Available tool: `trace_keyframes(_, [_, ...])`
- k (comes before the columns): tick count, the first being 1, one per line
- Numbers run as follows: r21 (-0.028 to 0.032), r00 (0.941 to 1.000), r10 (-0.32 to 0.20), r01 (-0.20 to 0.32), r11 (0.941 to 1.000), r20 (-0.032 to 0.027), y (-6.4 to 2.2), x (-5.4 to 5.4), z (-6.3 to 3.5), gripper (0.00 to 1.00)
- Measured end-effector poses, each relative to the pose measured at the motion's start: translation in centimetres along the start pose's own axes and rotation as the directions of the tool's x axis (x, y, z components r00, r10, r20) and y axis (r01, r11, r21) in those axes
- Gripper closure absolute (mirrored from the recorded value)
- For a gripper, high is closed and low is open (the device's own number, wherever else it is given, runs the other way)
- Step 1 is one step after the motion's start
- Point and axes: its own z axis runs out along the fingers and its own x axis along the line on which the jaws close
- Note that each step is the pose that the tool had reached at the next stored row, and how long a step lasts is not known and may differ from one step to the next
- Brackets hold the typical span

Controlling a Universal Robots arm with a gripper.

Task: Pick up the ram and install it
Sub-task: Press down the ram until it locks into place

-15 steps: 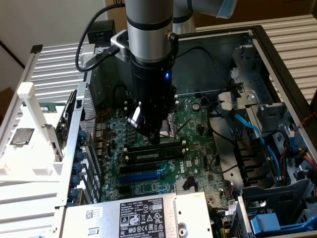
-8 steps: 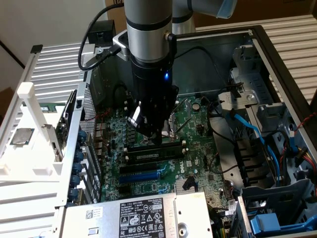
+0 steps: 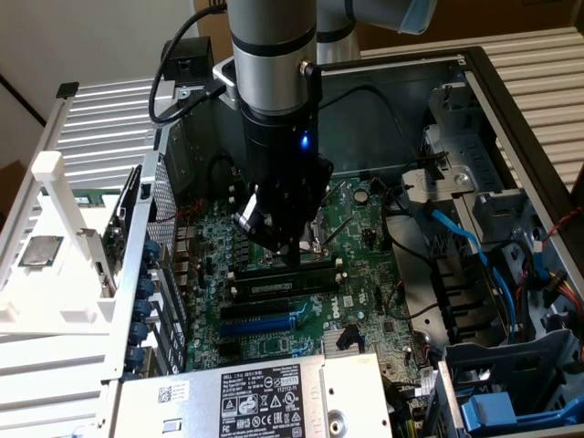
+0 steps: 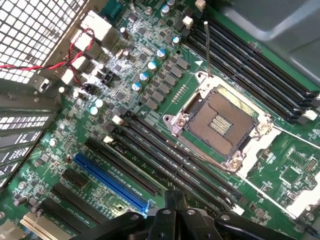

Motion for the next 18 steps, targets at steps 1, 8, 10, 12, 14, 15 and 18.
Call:
trace_keyframes(1, [-0.0003,0.9999,0.015,-0.015,0.9999,-0.0005,0.0,0.0,0.0,0.9])
trace_keyframes(8, [-0.002,0.9914,0.131,-0.131,0.9914,-0.005,0.0,0.0,0.0,0.9])
trace_keyframes(10, [-0.0024,0.9846,0.174,-0.174,0.9847,-0.0068,0.0,0.0,0.0,0.9])
trace_keyframes(12, [-0.0028,0.9791,0.203,-0.203,0.9792,-0.0079,0.0,0.0,0.01,0.9])
trace_keyframes(14, [-0.003,0.9729,0.231,-0.231,0.973,-0.009,0.0,0.0,0.0,0.9])
trace_keyframes(15, [-0.0032,0.9696,0.245,-0.245,0.9696,-0.0096,0.0,-0.01,0.0,0.9])
trace_keyframes(18, [-0.0035,0.9578,0.287,-0.287,0.9579,-0.0115,0.0,-0.01,0.0,0.9])
